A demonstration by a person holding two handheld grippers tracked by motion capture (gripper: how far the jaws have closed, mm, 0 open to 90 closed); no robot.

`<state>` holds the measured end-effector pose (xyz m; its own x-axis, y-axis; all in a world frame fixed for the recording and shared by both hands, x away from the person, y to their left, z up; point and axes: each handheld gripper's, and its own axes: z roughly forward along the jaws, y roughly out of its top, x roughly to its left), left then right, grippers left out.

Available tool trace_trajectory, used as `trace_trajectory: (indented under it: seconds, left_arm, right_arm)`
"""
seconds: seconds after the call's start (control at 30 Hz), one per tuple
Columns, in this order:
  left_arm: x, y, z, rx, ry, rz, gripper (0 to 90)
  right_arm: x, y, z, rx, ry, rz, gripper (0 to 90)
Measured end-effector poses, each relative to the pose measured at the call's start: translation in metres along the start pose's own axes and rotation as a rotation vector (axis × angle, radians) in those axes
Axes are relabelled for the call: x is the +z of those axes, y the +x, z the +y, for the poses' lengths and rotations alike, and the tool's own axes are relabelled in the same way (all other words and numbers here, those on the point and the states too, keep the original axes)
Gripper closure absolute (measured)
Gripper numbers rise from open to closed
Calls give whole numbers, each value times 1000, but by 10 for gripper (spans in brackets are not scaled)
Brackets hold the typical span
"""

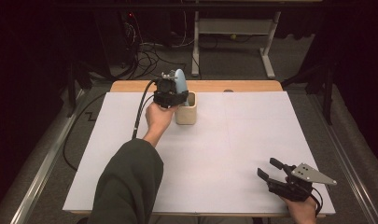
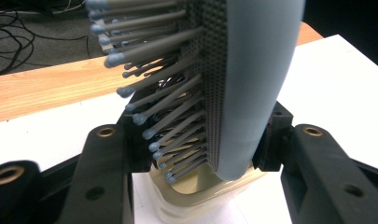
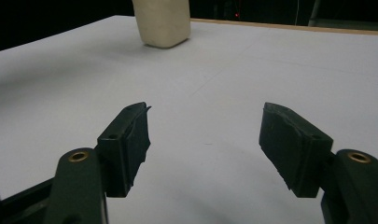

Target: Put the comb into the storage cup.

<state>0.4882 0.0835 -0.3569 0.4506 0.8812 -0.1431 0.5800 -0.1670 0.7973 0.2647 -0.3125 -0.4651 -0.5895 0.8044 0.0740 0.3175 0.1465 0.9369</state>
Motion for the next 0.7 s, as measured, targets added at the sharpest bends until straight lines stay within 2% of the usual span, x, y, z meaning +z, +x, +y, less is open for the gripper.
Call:
trace_trajectory:
  seconds: [0.3,0.5,0.7]
  left_arm:
    - [2,-1,-1,10,-1,1,504]
    - [1,0,-2,52,-2,20,458]
    - [0,1,-2,72,2,26,434]
  right_arm:
    - [0,0,0,-1,1,1,338]
    - [0,0,0,-3,1,-1,337]
    - [0,0,0,-2,1,-2,337]
